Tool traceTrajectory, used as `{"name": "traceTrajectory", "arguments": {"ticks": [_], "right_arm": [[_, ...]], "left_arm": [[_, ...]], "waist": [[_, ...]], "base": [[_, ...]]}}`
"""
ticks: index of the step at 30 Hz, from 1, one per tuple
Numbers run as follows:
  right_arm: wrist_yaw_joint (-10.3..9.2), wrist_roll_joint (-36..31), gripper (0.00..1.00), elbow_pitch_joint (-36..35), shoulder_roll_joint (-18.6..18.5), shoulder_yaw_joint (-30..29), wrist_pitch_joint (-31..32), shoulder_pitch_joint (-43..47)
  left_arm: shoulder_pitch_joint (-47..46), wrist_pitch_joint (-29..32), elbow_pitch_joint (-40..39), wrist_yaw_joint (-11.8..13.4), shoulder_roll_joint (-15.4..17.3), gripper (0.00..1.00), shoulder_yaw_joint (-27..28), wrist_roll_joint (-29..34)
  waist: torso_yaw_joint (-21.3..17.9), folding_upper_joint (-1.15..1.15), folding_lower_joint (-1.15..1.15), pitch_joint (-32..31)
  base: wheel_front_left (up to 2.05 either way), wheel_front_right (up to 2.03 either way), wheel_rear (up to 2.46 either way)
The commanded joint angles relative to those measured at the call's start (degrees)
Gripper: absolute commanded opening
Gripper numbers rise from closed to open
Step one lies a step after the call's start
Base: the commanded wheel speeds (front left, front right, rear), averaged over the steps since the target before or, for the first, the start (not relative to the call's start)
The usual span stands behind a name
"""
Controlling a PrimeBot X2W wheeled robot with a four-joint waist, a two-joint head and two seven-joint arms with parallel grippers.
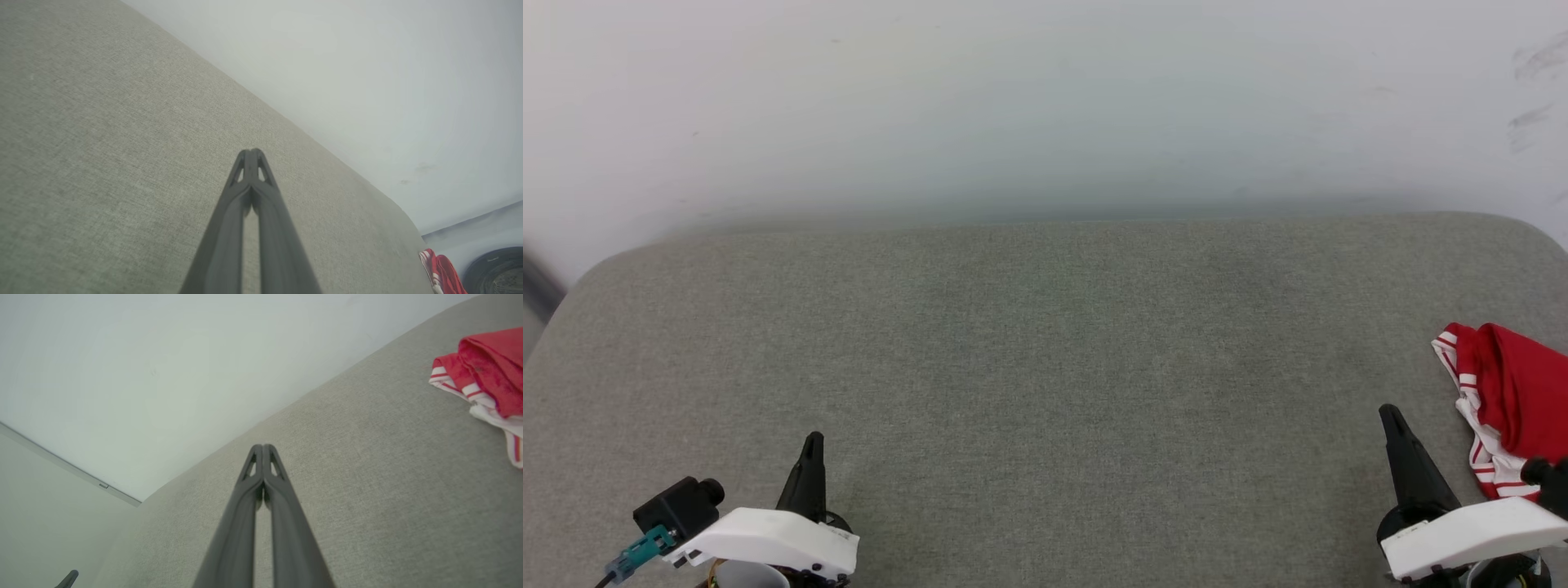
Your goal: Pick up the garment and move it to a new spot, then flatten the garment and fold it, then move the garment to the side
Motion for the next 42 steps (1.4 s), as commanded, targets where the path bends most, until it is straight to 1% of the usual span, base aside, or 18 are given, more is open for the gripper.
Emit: {"name": "traceTrajectory", "arguments": {"ticks": [1, 21, 42], "right_arm": [[0.00, 1.5, 0.00, -0.3, 0.0, -0.1, 0.2, -1.7], [-0.01, 16.6, 0.00, 3.1, 0.0, -0.7, 1.0, -3.9], [-0.01, 29.5, 0.00, 6.0, 0.0, -1.1, 1.7, -5.8]], "left_arm": [[-1.6, 0.3, -0.8, -0.4, 0.2, 0.00, 0.6, -1.2], [-2.4, 4.0, -1.0, -2.4, -1.6, 0.00, 3.7, -13.7], [-3.1, 7.3, -1.1, -4.1, -3.2, 0.00, 6.3, -24.5]], "waist": [[0.0, 0.00, 0.00, 0.0], [0.1, 0.00, 0.00, 0.3], [0.2, 0.00, 0.00, 0.6]], "base": [[0.00, 0.00, 0.00], [0.00, 0.00, 0.00], [0.00, 0.00, 0.00]]}}
